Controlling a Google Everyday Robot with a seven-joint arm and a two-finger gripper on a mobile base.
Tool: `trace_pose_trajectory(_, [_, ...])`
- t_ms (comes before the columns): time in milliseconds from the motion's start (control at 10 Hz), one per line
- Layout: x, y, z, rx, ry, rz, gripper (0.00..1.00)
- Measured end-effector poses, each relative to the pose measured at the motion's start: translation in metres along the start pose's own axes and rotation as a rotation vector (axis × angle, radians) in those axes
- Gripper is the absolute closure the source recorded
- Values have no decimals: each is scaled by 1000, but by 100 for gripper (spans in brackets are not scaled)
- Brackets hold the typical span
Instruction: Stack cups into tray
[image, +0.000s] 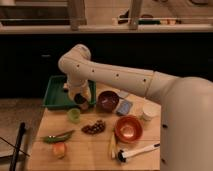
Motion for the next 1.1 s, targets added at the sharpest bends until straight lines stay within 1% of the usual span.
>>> trace_pose_trajectory(200, [-8, -26, 2, 16, -15, -35, 94])
trace_pose_trajectory(700, [-24, -51, 9, 57, -53, -54, 94])
trace_pose_trajectory(1000, [-28, -56, 18, 73, -76, -35, 94])
trace_pose_trajectory(1100, [-29, -58, 22, 77, -84, -28, 88])
